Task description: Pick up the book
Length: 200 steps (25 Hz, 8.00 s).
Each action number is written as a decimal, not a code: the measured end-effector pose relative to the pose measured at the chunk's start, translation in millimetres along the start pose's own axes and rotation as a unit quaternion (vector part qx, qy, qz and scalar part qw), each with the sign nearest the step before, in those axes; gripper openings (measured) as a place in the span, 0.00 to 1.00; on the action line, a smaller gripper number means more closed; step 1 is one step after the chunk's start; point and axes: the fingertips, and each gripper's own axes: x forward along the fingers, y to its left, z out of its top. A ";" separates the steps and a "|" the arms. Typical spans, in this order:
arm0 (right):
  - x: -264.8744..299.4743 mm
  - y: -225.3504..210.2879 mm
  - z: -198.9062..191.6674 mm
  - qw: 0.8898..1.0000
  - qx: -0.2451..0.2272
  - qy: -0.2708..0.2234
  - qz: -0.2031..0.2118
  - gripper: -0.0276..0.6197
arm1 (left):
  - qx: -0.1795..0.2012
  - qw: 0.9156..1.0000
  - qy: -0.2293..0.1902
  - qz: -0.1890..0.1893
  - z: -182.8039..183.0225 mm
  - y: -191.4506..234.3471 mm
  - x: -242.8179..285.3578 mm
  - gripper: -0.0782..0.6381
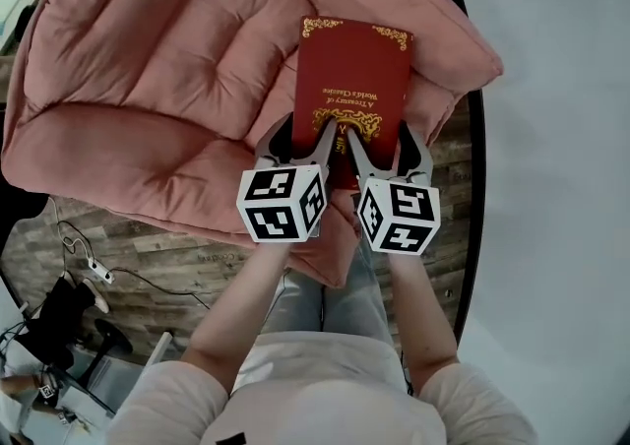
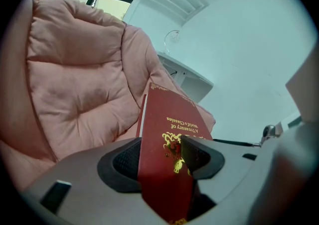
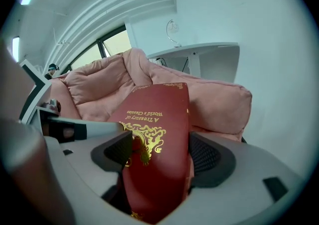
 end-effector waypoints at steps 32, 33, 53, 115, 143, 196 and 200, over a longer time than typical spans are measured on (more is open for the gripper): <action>-160.0 86.5 166.7 0.991 -0.031 -0.129 0.013 0.59 | 0.025 0.990 -0.141 -0.014 146.3 -70.6 -190.4 0.43; -165.0 88.5 169.4 0.990 -0.030 -0.134 0.012 0.59 | 0.028 0.989 -0.145 -0.015 148.8 -72.9 -195.8 0.43; -202.7 86.3 216.6 0.980 -0.043 -0.194 0.034 0.59 | 0.047 0.978 -0.205 -0.012 189.5 -107.6 -229.3 0.42; -445.2 210.7 10.1 0.973 -0.071 -0.218 0.040 0.59 | 0.044 0.968 -0.249 -0.011 -35.9 -122.7 -491.2 0.42; -642.9 142.9 -143.3 0.971 -0.090 -0.212 0.070 0.59 | 0.023 0.963 -0.267 0.019 -234.6 -265.5 -600.3 0.42; -679.8 175.1 -171.5 0.963 -0.077 -0.255 0.048 0.53 | 0.042 0.960 -0.276 0.009 -263.9 -251.0 -648.6 0.42; -679.7 175.5 -171.3 0.963 -0.075 -0.255 0.048 0.53 | 0.043 0.960 -0.276 0.010 -263.2 -250.7 -649.0 0.42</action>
